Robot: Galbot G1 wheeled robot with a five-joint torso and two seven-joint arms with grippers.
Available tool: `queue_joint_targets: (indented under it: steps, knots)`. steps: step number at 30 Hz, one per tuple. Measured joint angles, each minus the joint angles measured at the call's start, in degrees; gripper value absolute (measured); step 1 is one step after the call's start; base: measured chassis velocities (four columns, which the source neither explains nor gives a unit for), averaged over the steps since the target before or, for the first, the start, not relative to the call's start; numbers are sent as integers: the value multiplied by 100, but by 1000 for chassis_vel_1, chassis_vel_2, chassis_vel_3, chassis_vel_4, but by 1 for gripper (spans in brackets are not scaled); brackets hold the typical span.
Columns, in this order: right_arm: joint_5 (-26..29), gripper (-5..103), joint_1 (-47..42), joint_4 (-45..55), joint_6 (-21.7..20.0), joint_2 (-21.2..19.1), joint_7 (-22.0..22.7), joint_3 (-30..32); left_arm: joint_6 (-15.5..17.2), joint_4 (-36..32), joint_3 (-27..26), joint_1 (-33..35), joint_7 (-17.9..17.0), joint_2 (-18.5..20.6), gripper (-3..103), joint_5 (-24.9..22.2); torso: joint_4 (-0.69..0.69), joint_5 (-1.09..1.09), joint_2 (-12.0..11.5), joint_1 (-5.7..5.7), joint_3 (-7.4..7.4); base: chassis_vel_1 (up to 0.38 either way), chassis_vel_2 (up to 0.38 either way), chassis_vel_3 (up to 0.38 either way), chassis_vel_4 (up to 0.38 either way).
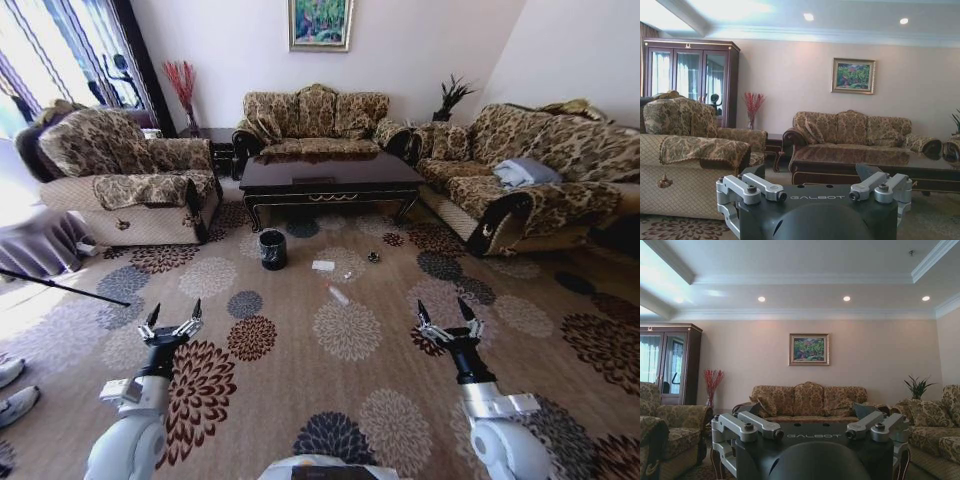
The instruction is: Move to the front of the table and pick up the trash from the floor, then place it into the trash bin.
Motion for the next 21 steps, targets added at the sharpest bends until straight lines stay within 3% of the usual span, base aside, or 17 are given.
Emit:
queue_joint_targets:
  steps: [9, 15, 21]
  knots:
    - [-55, 100, 18, -37, -17, 19, 23, -16, 0, 45, -5, -1, -1, -27, 100, 6, 0, 0, -172, -77, -96, 0, 0, 0, 0]
    - [-482, 100, -13, -137, -345, 65, 564, -108, 25, 233, 18, -12, -37, -73, 100, 114, 0, 0, -309, -133, -176, 0, 0, 0, 0]
    - [-812, 100, -12, -285, -438, 80, 741, -122, 46, 353, 33, -21, -65, -75, 100, 178, 0, 0, -373, -161, -212, 0, 0, 0, 0]
